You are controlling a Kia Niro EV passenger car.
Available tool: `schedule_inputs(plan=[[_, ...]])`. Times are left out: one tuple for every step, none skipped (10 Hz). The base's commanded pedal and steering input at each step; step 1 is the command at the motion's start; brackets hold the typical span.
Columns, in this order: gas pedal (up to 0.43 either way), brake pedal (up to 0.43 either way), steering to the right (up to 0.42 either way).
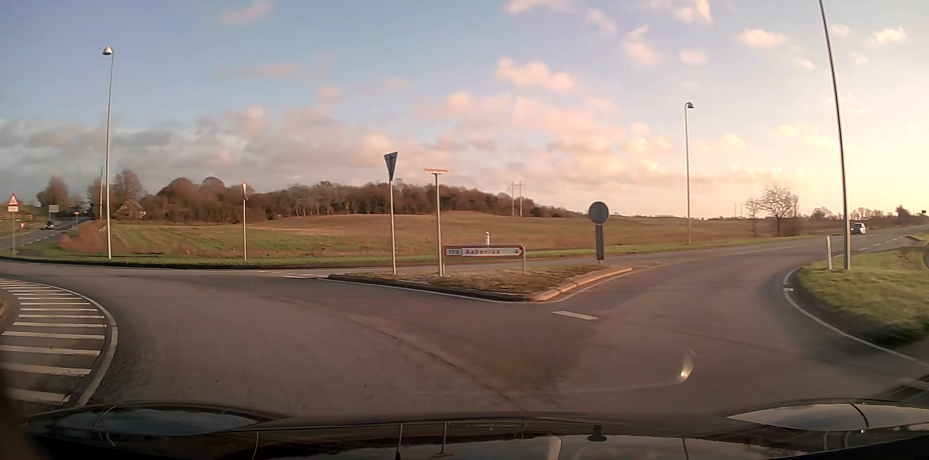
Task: Follow the waypoints while adhering to traffic rules and regulations
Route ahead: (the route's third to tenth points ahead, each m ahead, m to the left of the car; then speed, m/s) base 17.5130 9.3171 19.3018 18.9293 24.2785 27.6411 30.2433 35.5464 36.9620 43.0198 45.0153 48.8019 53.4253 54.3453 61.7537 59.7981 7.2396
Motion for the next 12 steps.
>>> schedule_inputs(plan=[[0.110,0.000,-0.245],[0.110,0.000,-0.247],[0.110,0.000,-0.247],[0.110,0.000,-0.247],[0.110,0.000,-0.247],[0.110,0.000,-0.247],[0.110,0.000,-0.245],[0.110,0.000,-0.244],[0.110,0.000,-0.246],[0.110,0.000,-0.257],[0.110,0.000,-0.268],[0.118,0.000,-0.270]])
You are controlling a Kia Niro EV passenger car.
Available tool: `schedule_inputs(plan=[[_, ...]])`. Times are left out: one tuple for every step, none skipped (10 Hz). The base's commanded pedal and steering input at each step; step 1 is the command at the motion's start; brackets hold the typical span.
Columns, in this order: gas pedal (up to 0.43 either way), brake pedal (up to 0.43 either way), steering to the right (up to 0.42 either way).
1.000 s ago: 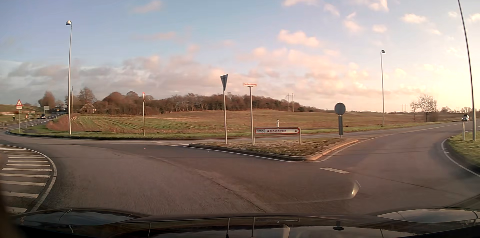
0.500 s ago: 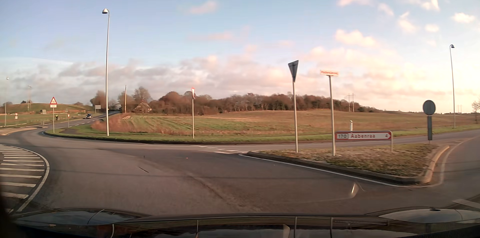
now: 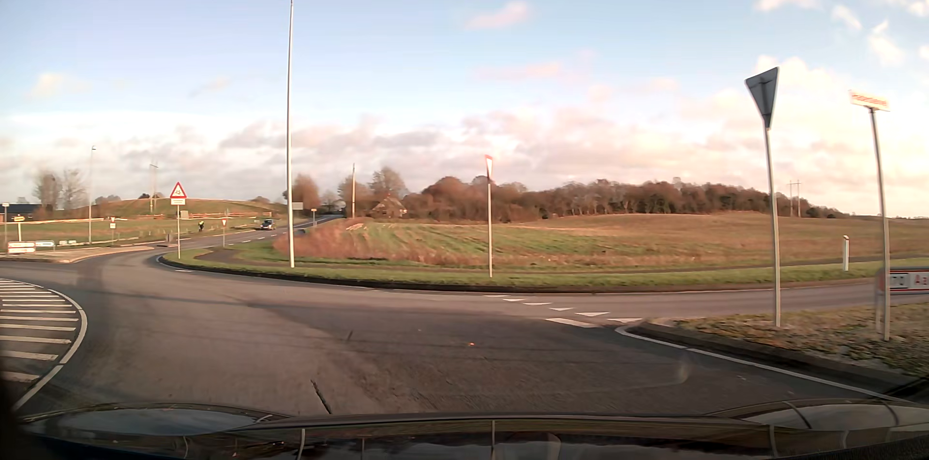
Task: Follow the waypoints while adhering to traffic rules and regulations
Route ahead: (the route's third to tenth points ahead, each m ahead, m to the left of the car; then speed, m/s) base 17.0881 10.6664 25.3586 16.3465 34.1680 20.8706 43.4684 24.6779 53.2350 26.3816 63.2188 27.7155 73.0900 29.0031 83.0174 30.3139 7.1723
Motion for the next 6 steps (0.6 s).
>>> schedule_inputs(plan=[[0.130,0.000,-0.270],[0.130,0.000,-0.270],[0.130,0.000,-0.270],[0.130,0.000,-0.271],[0.130,0.000,-0.272],[0.130,0.000,-0.271]])
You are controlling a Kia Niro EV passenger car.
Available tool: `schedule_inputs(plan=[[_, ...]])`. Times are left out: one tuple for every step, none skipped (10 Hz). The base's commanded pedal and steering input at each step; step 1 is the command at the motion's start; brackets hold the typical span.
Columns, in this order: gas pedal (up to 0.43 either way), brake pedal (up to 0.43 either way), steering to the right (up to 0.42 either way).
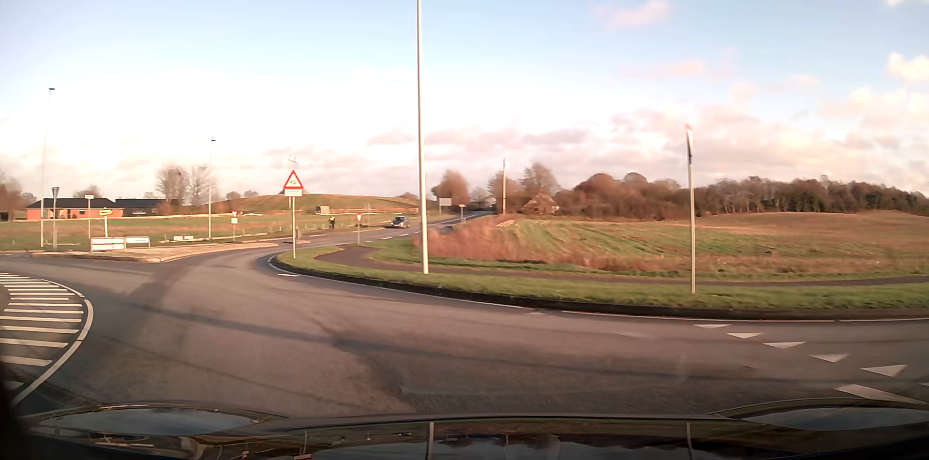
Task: Follow the waypoints while adhering to traffic rules and regulations
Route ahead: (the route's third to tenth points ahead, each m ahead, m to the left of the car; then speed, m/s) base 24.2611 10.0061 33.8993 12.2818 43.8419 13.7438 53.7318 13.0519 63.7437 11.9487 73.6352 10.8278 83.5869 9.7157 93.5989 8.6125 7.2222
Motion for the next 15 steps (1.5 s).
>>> schedule_inputs(plan=[[0.130,0.000,-0.270],[0.138,0.000,-0.264],[0.150,0.000,-0.256],[0.150,0.000,-0.251],[0.150,0.000,-0.241],[0.150,0.000,-0.231],[0.150,0.000,-0.224],[0.150,0.000,-0.213],[0.150,0.000,-0.203],[0.157,0.000,-0.193],[0.169,0.000,-0.175],[0.177,0.000,-0.155],[0.189,0.000,-0.127],[0.189,0.000,-0.107],[0.197,0.000,-0.081]])
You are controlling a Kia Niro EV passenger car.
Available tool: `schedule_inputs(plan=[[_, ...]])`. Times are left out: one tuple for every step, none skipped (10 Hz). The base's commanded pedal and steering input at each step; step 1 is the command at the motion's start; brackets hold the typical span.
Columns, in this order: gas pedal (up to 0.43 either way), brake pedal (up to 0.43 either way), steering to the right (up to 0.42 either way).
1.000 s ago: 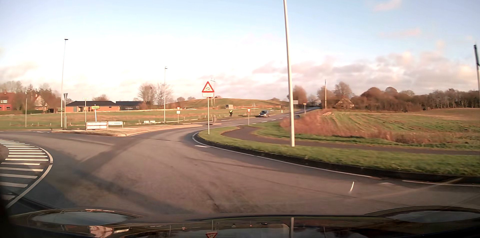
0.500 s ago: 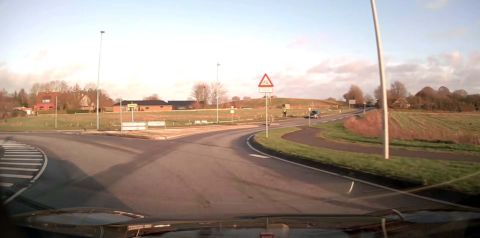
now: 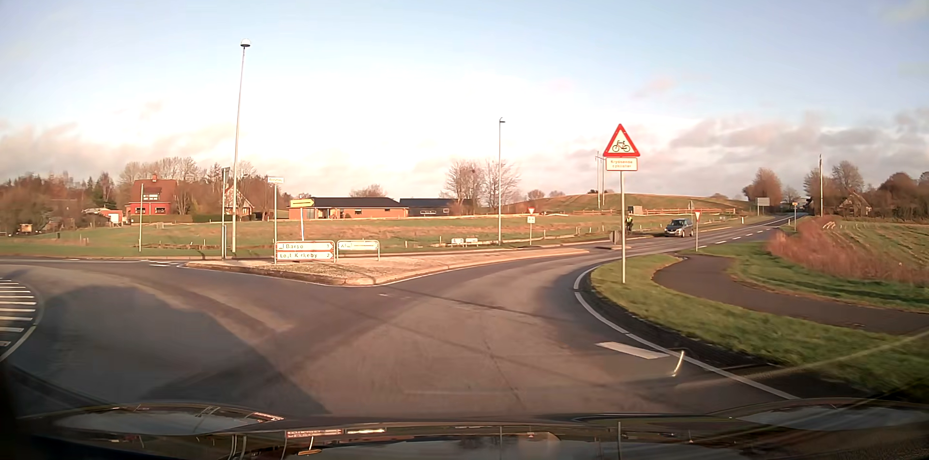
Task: Follow the waypoints while adhering to traffic rules and regulations
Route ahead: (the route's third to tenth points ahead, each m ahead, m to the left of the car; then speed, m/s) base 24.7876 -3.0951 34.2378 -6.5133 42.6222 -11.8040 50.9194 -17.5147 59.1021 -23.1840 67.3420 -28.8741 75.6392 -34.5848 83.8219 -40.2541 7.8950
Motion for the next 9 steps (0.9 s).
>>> schedule_inputs(plan=[[0.209,0.000,-0.056],[0.209,0.000,-0.031],[0.209,0.000,-0.004],[0.209,0.000,0.016],[0.209,0.000,0.034],[0.209,0.000,0.046],[0.209,0.000,0.059],[0.209,0.000,0.070],[0.209,0.000,0.077]])
